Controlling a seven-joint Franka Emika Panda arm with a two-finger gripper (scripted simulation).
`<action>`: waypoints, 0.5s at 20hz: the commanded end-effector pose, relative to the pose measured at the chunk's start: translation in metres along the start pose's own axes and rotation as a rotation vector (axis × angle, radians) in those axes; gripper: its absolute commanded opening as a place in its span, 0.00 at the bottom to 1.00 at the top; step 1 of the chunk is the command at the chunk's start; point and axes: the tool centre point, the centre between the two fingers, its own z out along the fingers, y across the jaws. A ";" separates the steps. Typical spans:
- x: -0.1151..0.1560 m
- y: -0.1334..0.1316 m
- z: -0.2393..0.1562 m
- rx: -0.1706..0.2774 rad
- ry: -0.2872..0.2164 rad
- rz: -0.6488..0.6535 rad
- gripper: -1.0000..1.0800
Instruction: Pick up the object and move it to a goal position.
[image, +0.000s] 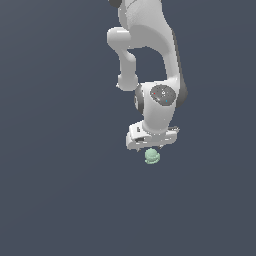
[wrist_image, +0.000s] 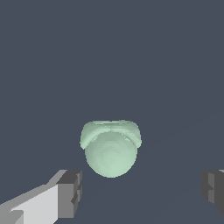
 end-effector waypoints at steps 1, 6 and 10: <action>0.002 -0.012 0.009 0.003 -0.002 -0.008 0.96; 0.003 -0.021 0.016 0.006 -0.003 -0.015 0.96; 0.002 -0.020 0.019 0.005 -0.004 -0.015 0.96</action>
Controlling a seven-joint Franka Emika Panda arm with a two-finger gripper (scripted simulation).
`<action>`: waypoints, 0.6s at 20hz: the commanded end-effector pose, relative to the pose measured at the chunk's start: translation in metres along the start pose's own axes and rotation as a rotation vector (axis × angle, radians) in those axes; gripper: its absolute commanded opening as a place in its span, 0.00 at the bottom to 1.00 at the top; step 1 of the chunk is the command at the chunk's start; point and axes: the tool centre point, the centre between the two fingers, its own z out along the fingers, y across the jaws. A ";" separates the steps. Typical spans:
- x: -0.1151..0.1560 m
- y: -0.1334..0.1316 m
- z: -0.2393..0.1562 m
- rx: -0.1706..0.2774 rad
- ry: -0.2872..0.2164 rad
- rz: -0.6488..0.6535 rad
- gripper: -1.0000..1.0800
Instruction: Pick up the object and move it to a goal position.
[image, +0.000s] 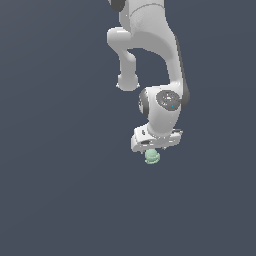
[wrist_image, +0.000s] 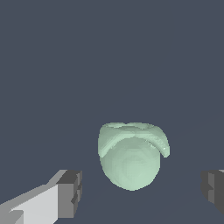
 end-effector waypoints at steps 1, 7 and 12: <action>0.000 0.000 0.005 0.000 -0.001 0.000 0.96; -0.001 -0.001 0.035 0.000 0.000 0.000 0.96; 0.000 -0.001 0.049 0.000 0.000 0.000 0.96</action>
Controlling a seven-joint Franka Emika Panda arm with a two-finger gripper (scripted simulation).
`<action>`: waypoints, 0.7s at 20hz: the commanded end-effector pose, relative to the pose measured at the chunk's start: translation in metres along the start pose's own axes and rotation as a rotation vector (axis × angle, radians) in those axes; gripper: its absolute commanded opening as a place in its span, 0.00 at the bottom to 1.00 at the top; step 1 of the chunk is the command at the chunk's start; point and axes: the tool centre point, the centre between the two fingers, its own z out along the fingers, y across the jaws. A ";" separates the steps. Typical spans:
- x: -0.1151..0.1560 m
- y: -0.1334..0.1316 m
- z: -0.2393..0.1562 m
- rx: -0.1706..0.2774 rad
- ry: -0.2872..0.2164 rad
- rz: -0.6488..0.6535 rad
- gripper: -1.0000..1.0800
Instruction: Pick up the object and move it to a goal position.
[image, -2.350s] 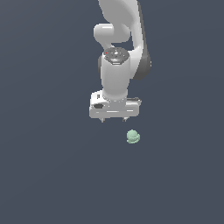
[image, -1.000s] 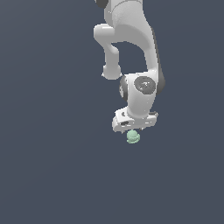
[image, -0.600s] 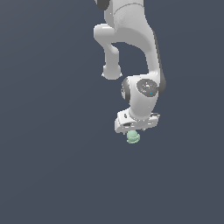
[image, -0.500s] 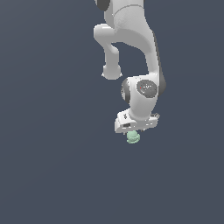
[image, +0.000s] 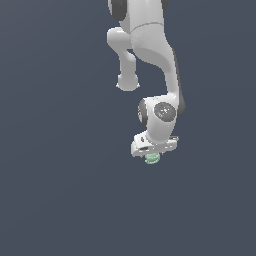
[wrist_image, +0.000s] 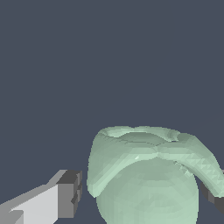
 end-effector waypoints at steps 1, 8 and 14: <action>0.001 0.000 0.003 0.000 0.002 0.000 0.96; 0.001 0.000 0.003 0.000 0.002 0.000 0.00; 0.001 0.000 0.003 0.000 0.002 0.000 0.00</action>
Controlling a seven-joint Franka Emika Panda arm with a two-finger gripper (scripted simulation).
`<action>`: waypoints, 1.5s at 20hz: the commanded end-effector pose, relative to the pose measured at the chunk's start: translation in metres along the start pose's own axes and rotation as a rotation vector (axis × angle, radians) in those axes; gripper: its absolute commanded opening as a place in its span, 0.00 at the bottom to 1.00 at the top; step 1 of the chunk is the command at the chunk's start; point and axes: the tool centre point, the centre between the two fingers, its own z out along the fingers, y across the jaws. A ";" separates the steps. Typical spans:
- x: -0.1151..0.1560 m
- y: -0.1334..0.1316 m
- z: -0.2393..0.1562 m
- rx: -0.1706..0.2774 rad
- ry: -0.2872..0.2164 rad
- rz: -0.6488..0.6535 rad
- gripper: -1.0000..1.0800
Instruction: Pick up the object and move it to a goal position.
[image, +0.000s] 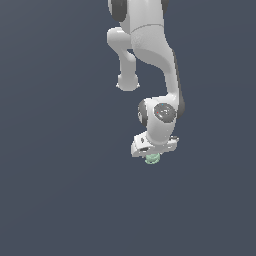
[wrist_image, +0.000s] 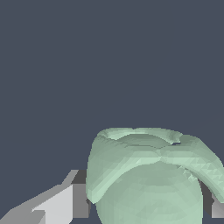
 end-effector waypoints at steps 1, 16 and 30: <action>0.000 0.001 -0.001 0.000 0.001 -0.001 0.00; 0.005 0.033 -0.053 0.018 0.072 -0.118 0.00; 0.015 0.088 -0.138 0.051 0.190 -0.310 0.00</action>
